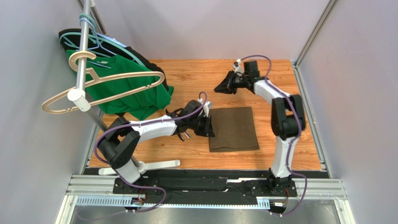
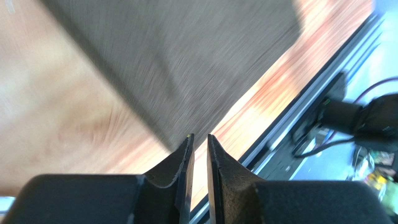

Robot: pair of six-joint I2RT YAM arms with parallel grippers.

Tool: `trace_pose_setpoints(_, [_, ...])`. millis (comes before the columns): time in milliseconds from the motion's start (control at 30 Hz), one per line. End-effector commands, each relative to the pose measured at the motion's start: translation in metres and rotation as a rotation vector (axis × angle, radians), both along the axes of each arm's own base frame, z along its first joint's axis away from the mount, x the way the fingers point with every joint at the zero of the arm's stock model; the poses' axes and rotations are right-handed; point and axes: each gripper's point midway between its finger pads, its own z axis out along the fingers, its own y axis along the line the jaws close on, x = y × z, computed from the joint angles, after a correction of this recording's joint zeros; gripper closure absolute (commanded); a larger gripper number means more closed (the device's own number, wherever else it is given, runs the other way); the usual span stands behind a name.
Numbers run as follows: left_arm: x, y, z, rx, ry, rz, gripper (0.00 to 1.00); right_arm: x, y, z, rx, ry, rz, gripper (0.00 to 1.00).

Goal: Fold the napkin into a case and place the utensils inside
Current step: Smooth out the square-folded napkin at the center of the board, then pick up the top corner of the square-folded napkin from the center of the board.

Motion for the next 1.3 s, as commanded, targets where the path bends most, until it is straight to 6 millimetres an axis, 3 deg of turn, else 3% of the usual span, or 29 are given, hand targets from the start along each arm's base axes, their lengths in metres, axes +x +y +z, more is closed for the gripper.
trace_pose_setpoints(0, [0.036, -0.01, 0.043, 0.003, -0.105, 0.024, 0.84, -0.031, -0.023, 0.03, 0.013, -0.076, -0.08, 0.84])
trace_pose_setpoints(33, [0.042, -0.013, 0.033, 0.017, -0.082, 0.03, 0.88, -0.037, -0.025, 0.024, 0.026, -0.072, -0.091, 0.84])
trace_pose_setpoints(67, [0.053, -0.02, 0.04, -0.004, -0.086, 0.031, 0.91, -0.049, -0.028, 0.01, 0.027, -0.031, -0.104, 0.84])
trace_pose_setpoints(100, [0.06, -0.021, 0.034, 0.004, -0.076, 0.041, 0.94, -0.048, -0.026, 0.014, 0.054, -0.067, -0.111, 0.84])
trace_pose_setpoints(133, [0.071, -0.018, 0.015, 0.029, -0.043, 0.062, 0.95, -0.051, -0.025, 0.01, 0.068, -0.06, -0.106, 0.84])
trace_pose_setpoints(167, [0.078, -0.024, 0.017, 0.003, -0.035, 0.045, 0.96, -0.055, -0.025, 0.001, 0.075, -0.053, -0.11, 0.84])
trace_pose_setpoints(200, [0.082, -0.025, 0.002, 0.022, -0.015, 0.046, 0.97, -0.056, -0.024, -0.003, 0.088, -0.041, -0.109, 0.85])
trace_pose_setpoints(267, [0.094, -0.022, -0.008, 0.051, -0.037, 0.053, 0.97, -0.058, -0.023, -0.018, 0.09, -0.024, -0.099, 0.85])
trace_pose_setpoints(400, [0.101, -0.011, -0.049, 0.13, 0.016, 0.076, 0.98, -0.056, -0.032, -0.053, 0.043, 0.008, -0.107, 0.85])
trace_pose_setpoints(533, [0.092, 0.011, -0.072, 0.181, 0.09, 0.124, 1.0, -0.044, -0.06, -0.082, 0.019, 0.022, -0.143, 0.86])
trace_pose_setpoints(600, [0.094, 0.021, -0.073, 0.22, 0.076, 0.149, 1.0, -0.045, -0.076, -0.101, -0.029, 0.061, -0.153, 0.85])
trace_pose_setpoints(633, [0.091, 0.025, -0.074, 0.237, 0.078, 0.147, 1.0, -0.034, -0.092, -0.106, -0.083, 0.032, -0.17, 0.85])
trace_pose_setpoints(700, [0.092, 0.027, -0.068, 0.236, 0.059, 0.136, 1.0, -0.042, -0.107, -0.119, -0.143, 0.111, -0.188, 0.83])
trace_pose_setpoints(733, [0.095, 0.028, -0.064, 0.243, 0.032, 0.125, 1.0, -0.042, -0.115, -0.118, -0.172, 0.113, -0.204, 0.77])
trace_pose_setpoints(767, [0.098, 0.026, -0.052, 0.231, -0.001, 0.123, 1.0, -0.039, -0.117, -0.099, -0.187, 0.063, -0.21, 0.73])
trace_pose_setpoints(800, [0.097, 0.027, -0.047, 0.241, -0.012, 0.123, 1.0, -0.035, -0.127, -0.095, -0.257, 0.047, -0.25, 0.68])
trace_pose_setpoints(833, [0.1, 0.027, -0.041, 0.246, -0.041, 0.116, 0.98, -0.047, -0.137, -0.092, -0.353, 0.099, -0.246, 0.66])
trace_pose_setpoints(867, [0.098, 0.027, -0.03, 0.244, -0.056, 0.108, 0.97, -0.048, -0.148, -0.071, -0.433, 0.077, -0.28, 0.65])
trace_pose_setpoints(900, [0.096, 0.021, -0.021, 0.235, -0.081, 0.084, 0.94, -0.053, -0.172, -0.074, -0.612, 0.1, -0.36, 0.63])
trace_pose_setpoints(933, [0.092, 0.017, -0.014, 0.227, -0.092, 0.069, 0.86, -0.081, -0.186, -0.073, -0.722, 0.189, -0.38, 0.61])
trace_pose_setpoints(967, [0.088, 0.012, -0.001, 0.212, -0.114, 0.054, 0.83, -0.097, -0.195, -0.072, -0.788, 0.219, -0.415, 0.6])
trace_pose_setpoints(1000, [0.077, 0.002, 0.006, 0.206, -0.135, 0.013, 0.81, -0.109, -0.19, -0.051, -0.791, 0.164, -0.417, 0.58])
trace_pose_setpoints(1033, [0.072, -0.002, 0.01, 0.205, -0.143, 0.0, 0.77, -0.128, -0.189, -0.053, -0.78, 0.186, -0.412, 0.58])
trace_pose_setpoints(1067, [0.065, -0.008, 0.015, 0.195, -0.149, -0.018, 0.77, -0.159, -0.19, -0.069, -0.781, 0.266, -0.422, 0.58])
trace_pose_setpoints(1100, [0.059, -0.014, 0.017, 0.183, -0.148, -0.039, 0.77, -0.171, -0.193, -0.052, -0.802, 0.197, -0.464, 0.57])
trace_pose_setpoints(1167, [0.043, -0.03, 0.011, 0.158, -0.13, -0.094, 0.78, -0.208, -0.201, -0.064, -0.862, 0.231, -0.476, 0.56])
trace_pose_setpoints(1233, [0.034, -0.042, 0.006, 0.14, -0.1, -0.122, 0.83, -0.226, -0.199, -0.063, -0.833, 0.236, -0.485, 0.6])
trace_pose_setpoints(1267, [0.033, -0.046, -0.004, 0.147, -0.084, -0.128, 0.83, -0.241, -0.201, -0.075, -0.851, 0.277, -0.476, 0.62])
